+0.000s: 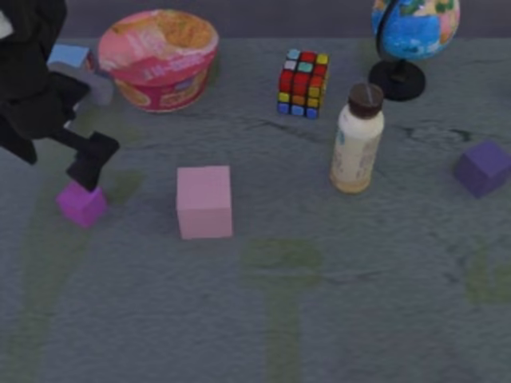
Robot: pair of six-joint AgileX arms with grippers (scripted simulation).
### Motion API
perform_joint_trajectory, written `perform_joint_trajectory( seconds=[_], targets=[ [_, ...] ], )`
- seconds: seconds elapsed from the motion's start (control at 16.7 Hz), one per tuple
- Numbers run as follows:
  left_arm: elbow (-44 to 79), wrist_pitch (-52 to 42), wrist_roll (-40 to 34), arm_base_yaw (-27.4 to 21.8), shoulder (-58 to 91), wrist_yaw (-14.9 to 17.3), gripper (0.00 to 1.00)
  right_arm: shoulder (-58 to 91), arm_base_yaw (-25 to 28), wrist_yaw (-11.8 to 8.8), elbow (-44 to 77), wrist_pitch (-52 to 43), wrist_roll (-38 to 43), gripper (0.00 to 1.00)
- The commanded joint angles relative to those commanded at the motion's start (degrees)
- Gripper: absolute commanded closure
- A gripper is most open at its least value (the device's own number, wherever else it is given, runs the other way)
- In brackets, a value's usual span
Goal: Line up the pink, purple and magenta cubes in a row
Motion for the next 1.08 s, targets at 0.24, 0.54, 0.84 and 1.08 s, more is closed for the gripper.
perform_joint_trajectory(
  seconds=[0.24,0.54,0.84,1.08],
  targets=[
    [-3.67,6.3,0.17,-0.19,2.7,0.05,0.0,0.0,0.0,0.0,0.0,0.0,0.0,0.0],
    [-9.26,16.45,0.2,-0.21,7.11,0.09,0.0,0.0,0.0,0.0,0.0,0.0,0.0,0.0],
    [-9.59,16.94,0.2,-0.21,7.41,0.09,0.08,0.0,0.0,0.0,0.0,0.0,0.0,0.0],
    [-9.59,16.94,0.2,-0.21,7.41,0.09,0.38,0.0,0.0,0.0,0.0,0.0,0.0,0.0]
  ],
)
